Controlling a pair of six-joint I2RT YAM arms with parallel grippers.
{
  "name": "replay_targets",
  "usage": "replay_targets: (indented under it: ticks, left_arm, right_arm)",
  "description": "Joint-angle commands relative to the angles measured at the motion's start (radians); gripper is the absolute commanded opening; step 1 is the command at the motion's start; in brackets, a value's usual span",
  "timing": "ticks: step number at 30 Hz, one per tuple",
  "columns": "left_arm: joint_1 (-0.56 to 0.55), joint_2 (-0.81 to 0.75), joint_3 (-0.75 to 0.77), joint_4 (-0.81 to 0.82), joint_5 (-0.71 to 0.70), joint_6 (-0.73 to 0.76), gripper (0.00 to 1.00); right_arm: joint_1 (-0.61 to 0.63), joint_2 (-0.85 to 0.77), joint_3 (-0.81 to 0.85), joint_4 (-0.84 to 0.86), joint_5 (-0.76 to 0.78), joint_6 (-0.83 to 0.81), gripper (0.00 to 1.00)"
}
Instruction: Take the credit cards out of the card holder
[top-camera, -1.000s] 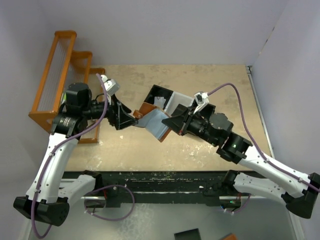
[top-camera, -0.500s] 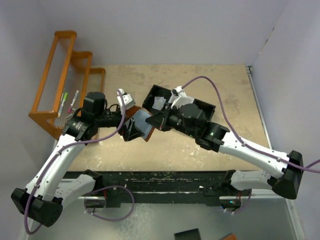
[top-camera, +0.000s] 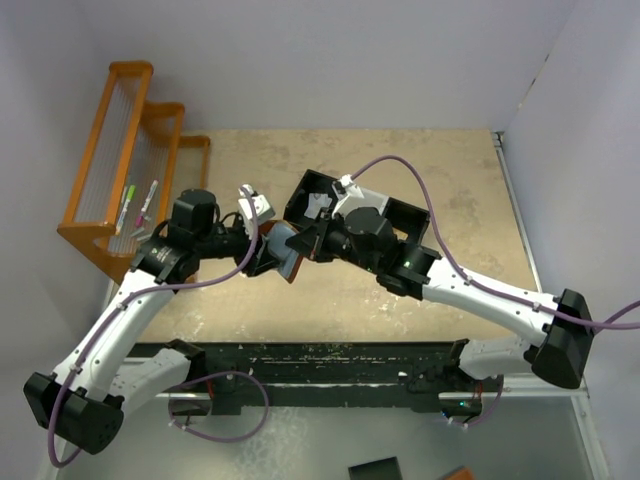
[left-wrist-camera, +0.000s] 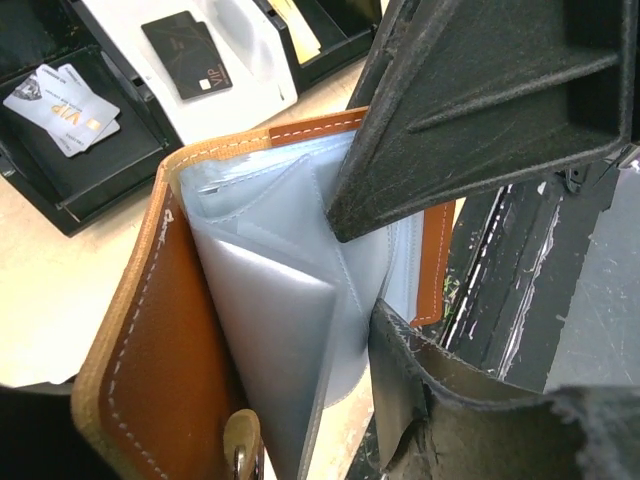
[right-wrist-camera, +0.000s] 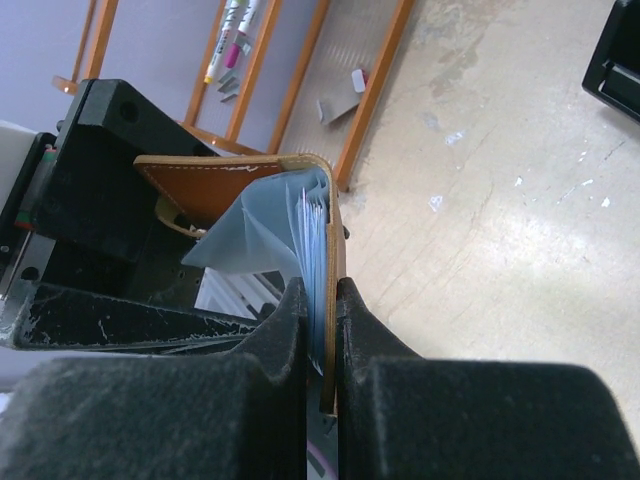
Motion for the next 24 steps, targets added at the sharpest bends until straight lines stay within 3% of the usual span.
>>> replay_targets:
  ticks: [1, 12, 24]
  left_arm:
    - [0.008, 0.042, -0.010, 0.045, -0.129, 0.002, 0.43]
    - [0.008, 0.039, 0.048, 0.021, -0.173, -0.067, 0.01]
    - [0.044, 0.061, 0.123, -0.040, 0.152, -0.197, 0.00]
  right_arm:
    - [0.017, -0.045, -0.005, 0.198, -0.105, 0.092, 0.01]
    - [0.015, -0.134, -0.143, 0.266, -0.203, 0.118, 0.21]
    - [0.013, -0.201, -0.234, 0.397, -0.232, 0.140, 0.35]
